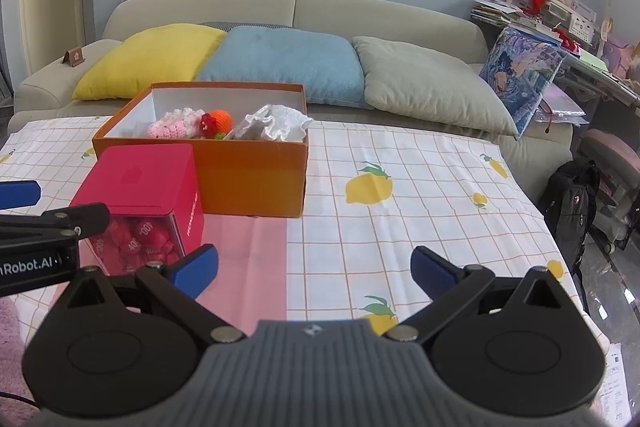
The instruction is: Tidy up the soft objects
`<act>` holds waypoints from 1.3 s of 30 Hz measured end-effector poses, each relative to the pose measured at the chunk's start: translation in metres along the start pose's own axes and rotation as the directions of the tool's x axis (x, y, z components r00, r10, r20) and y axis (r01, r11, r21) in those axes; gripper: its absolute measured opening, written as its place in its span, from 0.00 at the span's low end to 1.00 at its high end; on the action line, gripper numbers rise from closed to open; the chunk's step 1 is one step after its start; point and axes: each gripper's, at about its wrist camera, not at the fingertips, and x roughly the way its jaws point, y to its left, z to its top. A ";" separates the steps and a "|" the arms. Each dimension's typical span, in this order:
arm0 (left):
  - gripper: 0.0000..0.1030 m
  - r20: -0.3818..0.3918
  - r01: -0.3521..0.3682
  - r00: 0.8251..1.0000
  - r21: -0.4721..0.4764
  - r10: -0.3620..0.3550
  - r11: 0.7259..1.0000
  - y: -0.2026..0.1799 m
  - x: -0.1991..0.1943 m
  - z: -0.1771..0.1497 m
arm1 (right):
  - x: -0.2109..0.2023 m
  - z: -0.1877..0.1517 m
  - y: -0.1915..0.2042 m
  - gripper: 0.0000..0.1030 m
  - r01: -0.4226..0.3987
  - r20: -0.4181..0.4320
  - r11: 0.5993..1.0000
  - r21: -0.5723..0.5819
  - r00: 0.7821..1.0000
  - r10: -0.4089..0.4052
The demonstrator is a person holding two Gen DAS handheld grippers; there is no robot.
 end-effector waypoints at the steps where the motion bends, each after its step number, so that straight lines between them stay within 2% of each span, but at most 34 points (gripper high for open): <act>1: 0.89 0.000 0.000 1.000 0.001 0.000 1.000 0.000 0.000 0.000 | 0.001 0.000 0.000 0.97 0.000 -0.001 1.000 0.000 1.000 0.000; 39: 0.89 0.002 0.005 1.000 0.000 -0.005 1.000 -0.002 0.000 -0.002 | 0.005 -0.003 0.004 0.97 -0.008 -0.017 1.000 -0.020 1.000 0.008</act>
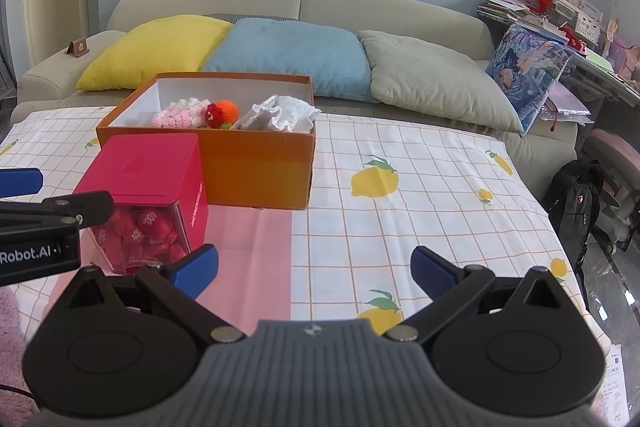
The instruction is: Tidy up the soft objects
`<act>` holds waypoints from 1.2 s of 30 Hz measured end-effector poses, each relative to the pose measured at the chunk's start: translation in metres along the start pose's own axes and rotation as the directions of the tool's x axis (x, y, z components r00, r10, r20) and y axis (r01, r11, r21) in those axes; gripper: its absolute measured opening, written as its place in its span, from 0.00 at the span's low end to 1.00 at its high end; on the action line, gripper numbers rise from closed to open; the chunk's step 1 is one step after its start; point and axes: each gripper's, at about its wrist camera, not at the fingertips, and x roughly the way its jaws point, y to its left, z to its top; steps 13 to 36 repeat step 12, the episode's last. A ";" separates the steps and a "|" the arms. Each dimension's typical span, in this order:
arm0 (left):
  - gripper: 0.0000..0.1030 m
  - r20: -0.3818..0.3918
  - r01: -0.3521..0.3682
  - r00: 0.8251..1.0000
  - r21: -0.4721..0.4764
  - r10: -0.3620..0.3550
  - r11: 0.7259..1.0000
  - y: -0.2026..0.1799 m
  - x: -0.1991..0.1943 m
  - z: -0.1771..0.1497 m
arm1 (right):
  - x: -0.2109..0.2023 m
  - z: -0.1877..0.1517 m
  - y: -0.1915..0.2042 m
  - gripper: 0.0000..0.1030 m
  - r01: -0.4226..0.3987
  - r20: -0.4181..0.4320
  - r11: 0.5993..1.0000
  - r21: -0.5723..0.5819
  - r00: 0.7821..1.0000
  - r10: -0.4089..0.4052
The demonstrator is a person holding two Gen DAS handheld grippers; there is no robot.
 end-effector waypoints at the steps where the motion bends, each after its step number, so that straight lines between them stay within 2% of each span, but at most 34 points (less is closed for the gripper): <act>1: 0.89 0.000 -0.001 1.000 0.001 0.001 1.000 0.000 0.000 0.000 | 0.000 0.000 0.000 0.97 0.000 0.000 1.000 0.000 1.000 0.000; 36: 0.89 0.003 0.008 1.000 -0.004 -0.008 1.000 0.000 -0.002 0.000 | 0.002 -0.001 0.001 0.97 -0.002 -0.004 1.000 -0.003 1.000 0.002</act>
